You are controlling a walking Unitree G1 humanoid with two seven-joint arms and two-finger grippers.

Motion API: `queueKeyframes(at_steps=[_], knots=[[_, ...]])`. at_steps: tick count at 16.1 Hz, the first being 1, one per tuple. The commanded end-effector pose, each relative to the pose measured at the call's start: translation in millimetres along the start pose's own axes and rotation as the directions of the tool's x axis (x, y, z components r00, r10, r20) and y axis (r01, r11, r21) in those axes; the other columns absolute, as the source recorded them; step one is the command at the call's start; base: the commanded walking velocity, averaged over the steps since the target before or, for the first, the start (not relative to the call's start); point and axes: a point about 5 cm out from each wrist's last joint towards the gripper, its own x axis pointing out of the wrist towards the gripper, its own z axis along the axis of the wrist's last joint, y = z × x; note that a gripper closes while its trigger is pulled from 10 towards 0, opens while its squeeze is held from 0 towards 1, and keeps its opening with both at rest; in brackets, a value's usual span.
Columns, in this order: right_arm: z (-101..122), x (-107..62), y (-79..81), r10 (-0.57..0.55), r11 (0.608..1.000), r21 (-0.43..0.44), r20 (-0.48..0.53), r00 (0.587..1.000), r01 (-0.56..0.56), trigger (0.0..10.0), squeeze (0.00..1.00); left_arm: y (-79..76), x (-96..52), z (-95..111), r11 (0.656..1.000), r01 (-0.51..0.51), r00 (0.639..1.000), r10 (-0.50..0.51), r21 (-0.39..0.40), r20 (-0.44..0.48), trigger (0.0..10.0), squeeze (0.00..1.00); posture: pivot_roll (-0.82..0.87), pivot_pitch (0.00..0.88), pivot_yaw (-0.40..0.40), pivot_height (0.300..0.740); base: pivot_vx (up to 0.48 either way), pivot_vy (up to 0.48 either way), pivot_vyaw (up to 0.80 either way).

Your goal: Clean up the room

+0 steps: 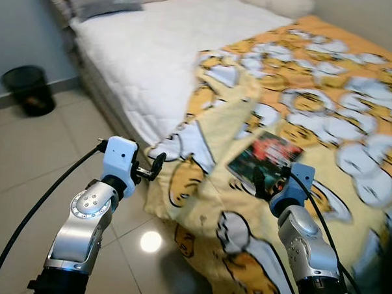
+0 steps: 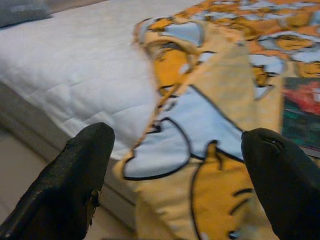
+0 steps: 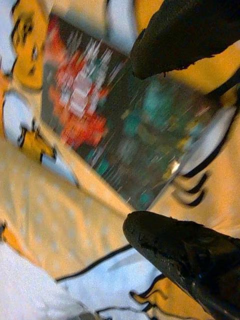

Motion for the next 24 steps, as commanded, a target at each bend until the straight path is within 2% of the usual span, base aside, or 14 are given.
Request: queueKeyframes(at_steps=[1,18,22,23,24], knots=[[4.2,0.1,1.7,0.014,1.000,-0.002,0.014,1.000,-0.014,10.0,0.00,1.1,-0.1,-1.1,1.000,-0.009,1.000,0.009,0.011,-0.008,10.0,0.47,0.07,0.000,-0.010,0.740,0.289,0.000,0.00],[0.7,-0.4,3.6,0.033,0.999,-0.007,-0.013,0.999,-0.033,10.0,0.00,-1.2,0.8,-3.5,1.000,-0.010,1.000,0.011,0.018,-0.025,10.0,0.45,0.07,0.000,-0.006,0.740,0.000,0.000,0.00],[2.1,-0.4,4.3,0.043,0.999,0.025,-0.010,0.999,-0.043,10.0,0.00,-2.0,1.4,-2.8,1.000,0.004,1.000,-0.003,0.024,-0.028,10.0,0.45,0.07,0.000,-0.008,0.740,0.000,0.000,0.00],[5.3,-1.3,4.1,0.047,0.998,0.052,0.013,0.999,-0.047,10.0,1.00,-2.3,0.8,0.2,0.999,0.017,1.000,-0.016,0.029,-0.021,10.0,0.45,0.07,0.000,-0.006,0.740,0.000,0.000,0.00],[8.7,-3.0,2.7,0.038,0.996,0.080,0.040,0.998,-0.041,10.0,1.00,-2.5,-1.2,2.8,0.999,0.034,0.999,-0.033,0.037,-0.013,10.0,0.45,0.07,0.000,-0.004,0.740,0.000,0.000,0.00]])
